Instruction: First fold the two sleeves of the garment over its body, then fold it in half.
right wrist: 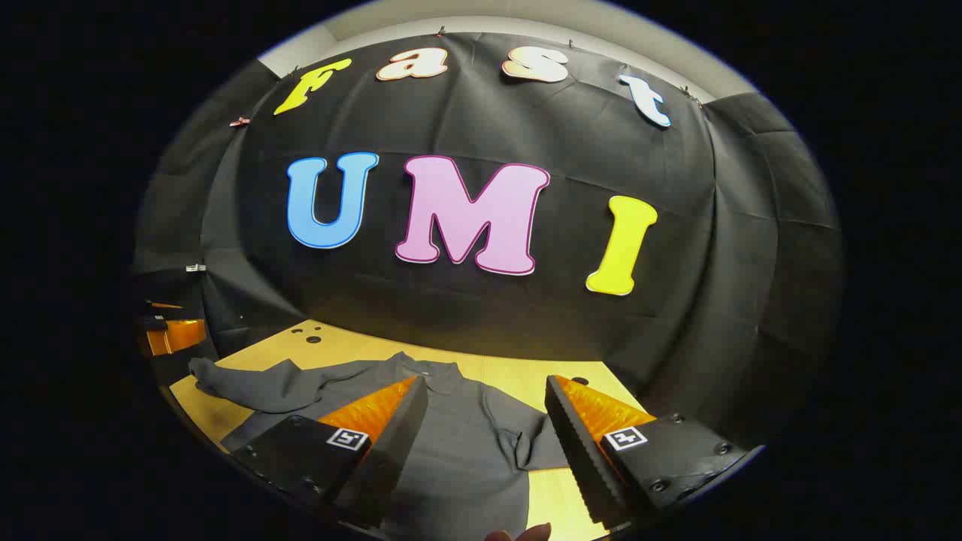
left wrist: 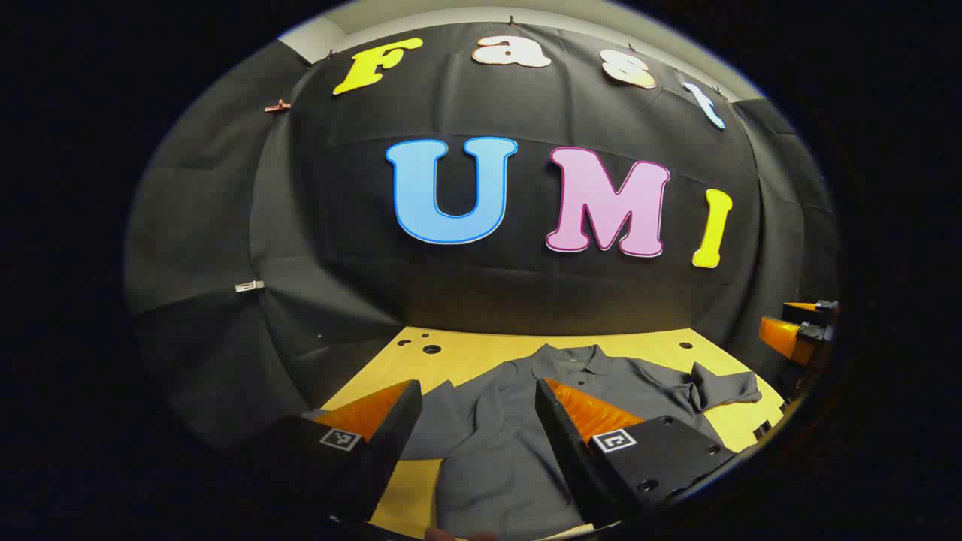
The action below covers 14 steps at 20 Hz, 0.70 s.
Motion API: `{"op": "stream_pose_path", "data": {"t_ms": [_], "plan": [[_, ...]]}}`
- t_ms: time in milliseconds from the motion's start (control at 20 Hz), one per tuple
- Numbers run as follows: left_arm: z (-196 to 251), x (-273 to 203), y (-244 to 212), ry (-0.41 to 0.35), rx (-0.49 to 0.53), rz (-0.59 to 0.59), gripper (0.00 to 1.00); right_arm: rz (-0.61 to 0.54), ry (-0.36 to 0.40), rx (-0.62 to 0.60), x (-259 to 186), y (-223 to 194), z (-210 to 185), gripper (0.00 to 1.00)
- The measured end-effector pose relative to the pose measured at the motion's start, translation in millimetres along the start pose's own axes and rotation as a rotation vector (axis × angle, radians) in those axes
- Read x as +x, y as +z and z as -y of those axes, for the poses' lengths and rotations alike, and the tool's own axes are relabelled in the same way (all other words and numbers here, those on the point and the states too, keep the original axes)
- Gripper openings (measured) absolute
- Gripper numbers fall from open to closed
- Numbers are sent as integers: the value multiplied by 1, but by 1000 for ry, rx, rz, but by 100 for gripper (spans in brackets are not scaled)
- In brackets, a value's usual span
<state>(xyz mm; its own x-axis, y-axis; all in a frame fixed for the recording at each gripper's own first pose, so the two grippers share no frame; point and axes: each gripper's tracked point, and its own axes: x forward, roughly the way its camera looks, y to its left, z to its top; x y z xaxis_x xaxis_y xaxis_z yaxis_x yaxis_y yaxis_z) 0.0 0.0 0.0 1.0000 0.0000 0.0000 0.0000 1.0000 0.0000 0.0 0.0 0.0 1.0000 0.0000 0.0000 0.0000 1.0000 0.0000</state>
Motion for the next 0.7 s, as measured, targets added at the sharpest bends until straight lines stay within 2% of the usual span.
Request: {"op": "stream_pose_path", "data": {"t_ms": [400,450,500,550,600,700], "plan": [[16,2,-13,-47,3,-35,96,-13,-9,4,-6,-5,4,98],[19,2,-13,-50,7,-36,92,-12,-11,3,-7,-5,6,98],[20,2,-13,-51,12,-36,95,-13,-14,1,-6,-5,7,98],[21,2,-13,-52,13,-36,92,-14,-15,1,-7,-6,9,98],[22,3,-13,-55,11,-36,96,-15,-16,2,-7,-6,10,98],[25,4,-15,-59,5,-44,96,-20,-18,1,-8,-8,10,98]]}}
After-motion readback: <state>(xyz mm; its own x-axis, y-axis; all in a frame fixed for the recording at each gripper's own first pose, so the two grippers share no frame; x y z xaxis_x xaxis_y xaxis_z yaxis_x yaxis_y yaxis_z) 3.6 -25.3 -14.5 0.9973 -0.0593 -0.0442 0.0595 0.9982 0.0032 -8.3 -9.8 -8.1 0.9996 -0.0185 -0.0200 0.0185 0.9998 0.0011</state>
